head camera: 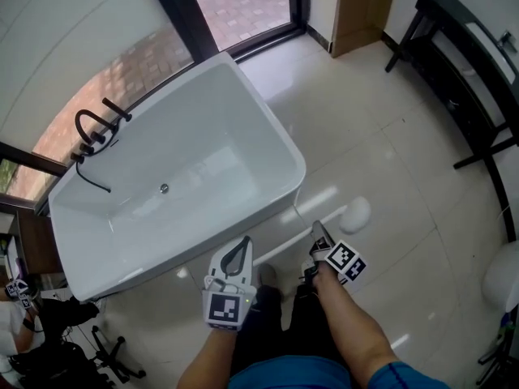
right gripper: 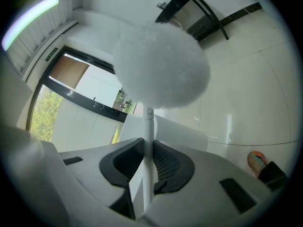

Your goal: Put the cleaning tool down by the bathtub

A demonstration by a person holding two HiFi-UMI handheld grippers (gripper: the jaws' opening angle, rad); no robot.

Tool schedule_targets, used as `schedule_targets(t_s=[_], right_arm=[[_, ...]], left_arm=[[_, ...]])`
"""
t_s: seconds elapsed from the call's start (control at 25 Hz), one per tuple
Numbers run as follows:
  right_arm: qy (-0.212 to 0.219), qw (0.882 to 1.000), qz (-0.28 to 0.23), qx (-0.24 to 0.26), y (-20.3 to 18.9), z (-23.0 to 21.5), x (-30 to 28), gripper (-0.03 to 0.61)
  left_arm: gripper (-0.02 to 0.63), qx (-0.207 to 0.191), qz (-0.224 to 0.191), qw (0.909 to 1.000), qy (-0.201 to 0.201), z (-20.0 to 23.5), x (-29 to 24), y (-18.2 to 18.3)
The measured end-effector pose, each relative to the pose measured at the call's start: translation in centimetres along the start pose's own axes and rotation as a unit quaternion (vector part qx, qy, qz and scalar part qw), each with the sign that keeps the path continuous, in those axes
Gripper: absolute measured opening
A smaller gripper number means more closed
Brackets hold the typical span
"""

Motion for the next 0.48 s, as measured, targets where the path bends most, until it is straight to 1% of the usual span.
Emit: schedule_targets(t_s=[0.12,0.28,0.36,0.48], right_arm=[[-0.004,1.0,0.014,-0.016,-2.0,-3.5,-2.6,0.083],[-0.016,0.999,0.036,-0.025,-3.8,-8.3,-6.2,0.083],[-0.024,0.998,0.044,-0.027,-4.9,-11.0,-7.8,0.083],[-0.037,0.997,0.053,-0.045,-6.3,-14.7,-9.9,0.083]], left_arm=[[-0.009,0.007,0.012,0.9998,-0.012,-0.3,-2.7,-3.7],[-0.009,0.017,0.016,0.9988,-0.042,-1.8,-6.7,-8.5],[-0.009,0.032,0.024,0.998,-0.05,-2.4,-7.7,-10.8],[-0.009,0.035,0.041,0.9967,-0.061,-2.9,-8.7,-13.8]])
Point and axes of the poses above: the fingertips, and each gripper's own axes: x backward along the fingers, z to its left, y out of its top, the point moved 8 cm from there along x, backward along the fingers, and after that the axes turned 12 degrees about y, right-handed, at the moved point
